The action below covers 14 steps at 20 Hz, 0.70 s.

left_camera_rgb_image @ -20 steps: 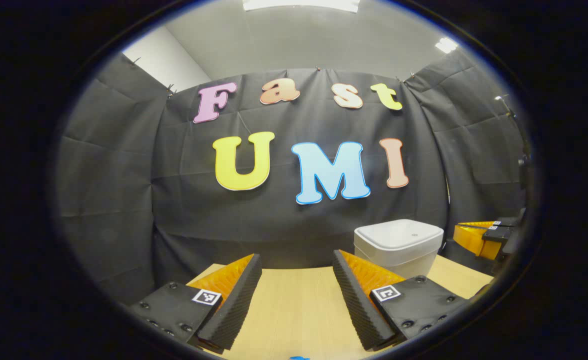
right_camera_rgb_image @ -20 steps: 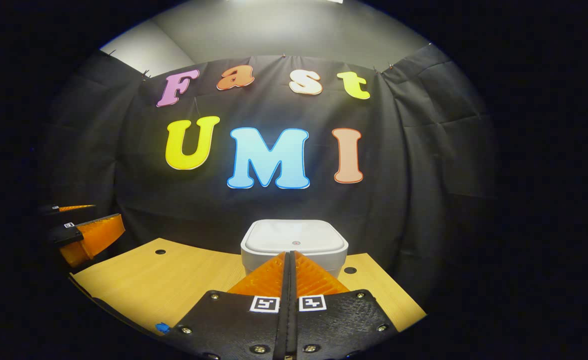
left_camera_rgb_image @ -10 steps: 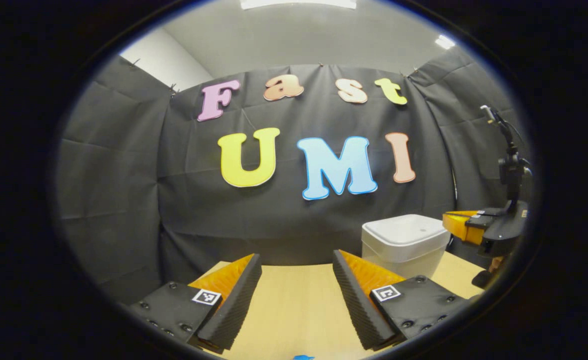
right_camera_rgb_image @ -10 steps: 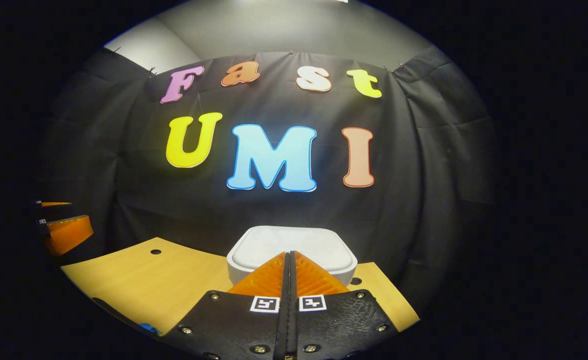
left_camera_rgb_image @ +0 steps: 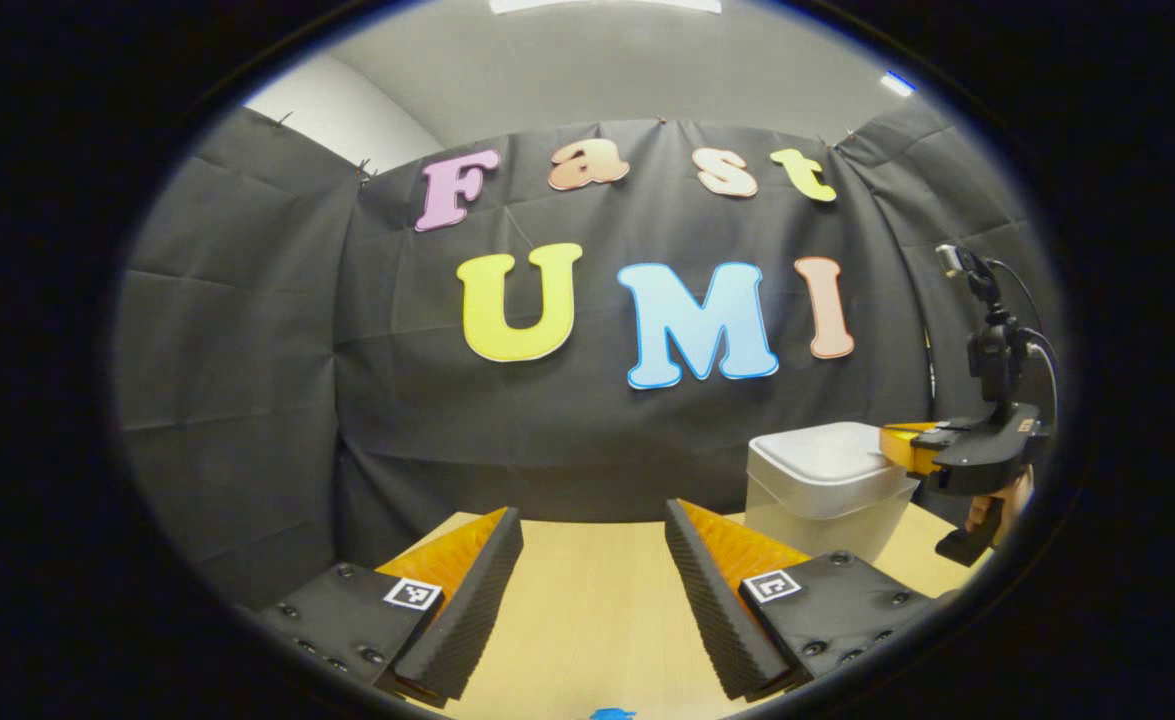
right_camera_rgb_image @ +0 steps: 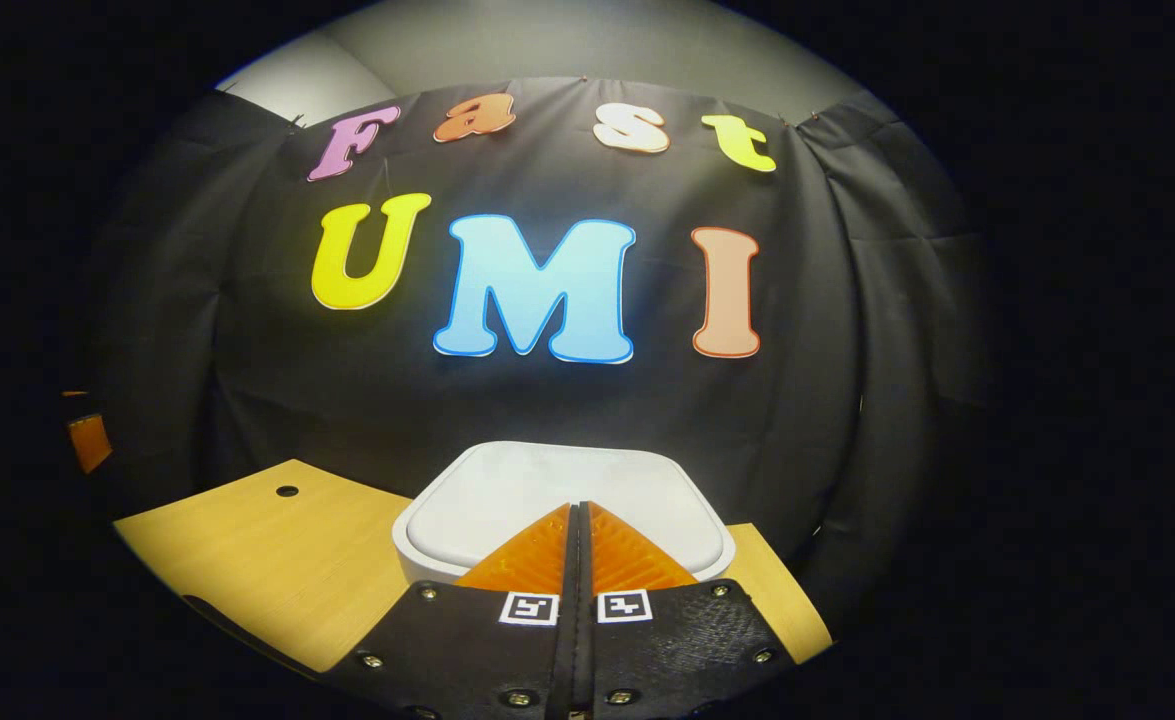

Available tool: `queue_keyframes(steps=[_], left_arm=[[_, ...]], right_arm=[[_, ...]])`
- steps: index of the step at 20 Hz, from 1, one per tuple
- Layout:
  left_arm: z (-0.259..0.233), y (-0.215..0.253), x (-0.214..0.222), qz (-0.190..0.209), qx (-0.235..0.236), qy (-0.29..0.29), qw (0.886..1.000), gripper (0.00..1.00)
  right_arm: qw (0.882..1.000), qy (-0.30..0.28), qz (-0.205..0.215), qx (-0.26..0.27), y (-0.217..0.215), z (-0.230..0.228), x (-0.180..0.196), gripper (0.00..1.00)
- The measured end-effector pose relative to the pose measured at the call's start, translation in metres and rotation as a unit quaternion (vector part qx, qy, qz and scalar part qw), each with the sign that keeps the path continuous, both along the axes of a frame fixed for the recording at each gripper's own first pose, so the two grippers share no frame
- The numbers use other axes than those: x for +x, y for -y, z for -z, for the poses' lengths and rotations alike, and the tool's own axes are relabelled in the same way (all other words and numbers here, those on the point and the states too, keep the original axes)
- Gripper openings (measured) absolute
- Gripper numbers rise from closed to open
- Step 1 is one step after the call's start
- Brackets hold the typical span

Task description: Press the lid of the desktop garbage bin to open it, pick up the crumpled paper on the desktop and throw it into the bin, then pick up the pop can on the desktop and drop it into the bin, and finally close the garbage bin lid.

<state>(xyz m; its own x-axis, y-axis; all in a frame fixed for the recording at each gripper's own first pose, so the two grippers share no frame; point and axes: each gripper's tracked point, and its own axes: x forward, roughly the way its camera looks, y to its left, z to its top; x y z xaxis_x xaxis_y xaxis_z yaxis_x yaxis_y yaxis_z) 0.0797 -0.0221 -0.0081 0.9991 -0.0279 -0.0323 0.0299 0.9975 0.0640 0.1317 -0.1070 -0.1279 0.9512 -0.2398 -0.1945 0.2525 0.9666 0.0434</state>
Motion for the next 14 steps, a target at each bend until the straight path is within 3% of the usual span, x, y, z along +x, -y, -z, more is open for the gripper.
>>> queue_keyframes(steps=[8, 14], left_arm=[[0.0051, -0.0034, 0.0057, -0.014, 0.000, -0.002, 1.000, 0.98], [0.0029, 0.0041, 0.0076, -0.012, 0.005, 0.000, 1.000, 0.98]], right_arm=[[0.999, -0.028, -0.014, 0.009, 0.0014, 0.0139, -0.0004, 0.00], [0.997, -0.009, -0.013, 0.077, 0.0034, 0.0103, 0.0013, 0.00]])
